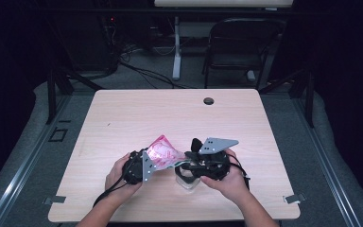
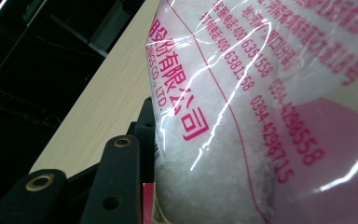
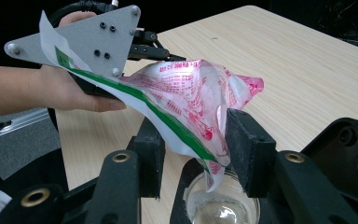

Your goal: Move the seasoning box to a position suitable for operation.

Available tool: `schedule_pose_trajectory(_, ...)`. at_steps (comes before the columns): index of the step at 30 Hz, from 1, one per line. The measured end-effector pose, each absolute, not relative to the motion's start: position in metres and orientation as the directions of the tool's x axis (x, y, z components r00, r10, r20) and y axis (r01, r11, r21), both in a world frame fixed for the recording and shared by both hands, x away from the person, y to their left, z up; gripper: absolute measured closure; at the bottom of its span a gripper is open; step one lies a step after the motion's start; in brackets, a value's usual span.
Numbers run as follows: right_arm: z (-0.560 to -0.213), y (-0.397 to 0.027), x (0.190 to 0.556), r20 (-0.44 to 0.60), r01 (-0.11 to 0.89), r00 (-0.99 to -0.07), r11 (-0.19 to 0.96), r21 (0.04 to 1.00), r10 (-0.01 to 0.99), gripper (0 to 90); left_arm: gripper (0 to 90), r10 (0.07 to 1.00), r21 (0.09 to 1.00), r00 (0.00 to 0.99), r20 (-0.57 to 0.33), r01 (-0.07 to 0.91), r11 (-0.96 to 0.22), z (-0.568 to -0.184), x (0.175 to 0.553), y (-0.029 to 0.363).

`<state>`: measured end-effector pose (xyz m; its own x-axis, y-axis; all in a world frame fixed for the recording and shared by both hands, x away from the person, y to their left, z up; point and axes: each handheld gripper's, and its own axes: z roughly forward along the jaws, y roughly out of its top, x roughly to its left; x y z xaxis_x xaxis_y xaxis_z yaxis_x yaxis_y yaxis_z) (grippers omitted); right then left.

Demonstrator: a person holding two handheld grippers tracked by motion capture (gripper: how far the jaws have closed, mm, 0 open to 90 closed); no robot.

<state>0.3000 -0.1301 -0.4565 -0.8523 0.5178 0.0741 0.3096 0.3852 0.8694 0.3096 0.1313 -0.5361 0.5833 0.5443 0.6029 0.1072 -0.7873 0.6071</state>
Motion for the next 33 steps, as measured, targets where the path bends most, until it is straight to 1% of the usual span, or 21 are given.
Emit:
schedule_pose_trajectory(8,-0.4579,-0.1266,0.299,0.057,0.3,-0.855,0.402,0.865,0.516,62.6,63.0,0.54,0.602,0.574,0.616,0.099,-0.792,-0.5376,0.3098,0.1294)
schedule_pose_trajectory(9,-0.4582,-0.1265,0.2991,0.057,0.3,-0.855,0.403,0.865,0.515,63.8,63.0,0.538,0.599,0.574,0.617,0.101,-0.794,-0.5373,0.3098,0.1295)
schedule_pose_trajectory(10,-0.459,-0.1265,0.2992,0.053,0.299,-0.855,0.406,0.864,0.516,67.2,63.0,0.536,0.596,0.573,0.62,0.1,-0.797,-0.5371,0.31,0.1295)
schedule_pose_trajectory(12,-0.4595,-0.1264,0.2992,0.051,0.298,-0.855,0.41,0.862,0.515,68.5,63.0,0.532,0.589,0.572,0.624,0.103,-0.801,-0.5368,0.3099,0.1292)
schedule_pose_trajectory(19,-0.4606,-0.1258,0.2978,0.028,0.283,-0.857,0.424,0.86,0.515,80.6,63.1,0.529,0.583,0.552,0.645,0.093,-0.807,-0.5349,0.3099,0.1278)
schedule_pose_trajectory(22,-0.4609,-0.125,0.2969,0.011,0.272,-0.857,0.434,0.859,0.515,84.3,63.1,0.527,0.581,0.549,0.649,0.09,-0.809,-0.5352,0.3098,0.1274)
schedule_pose_trajectory(33,-0.4644,-0.1245,0.2969,-0.011,0.27,-0.848,0.449,0.852,0.53,89.7,63.3,0.524,0.572,0.534,0.664,0.089,-0.815,-0.5354,0.3109,0.1262)
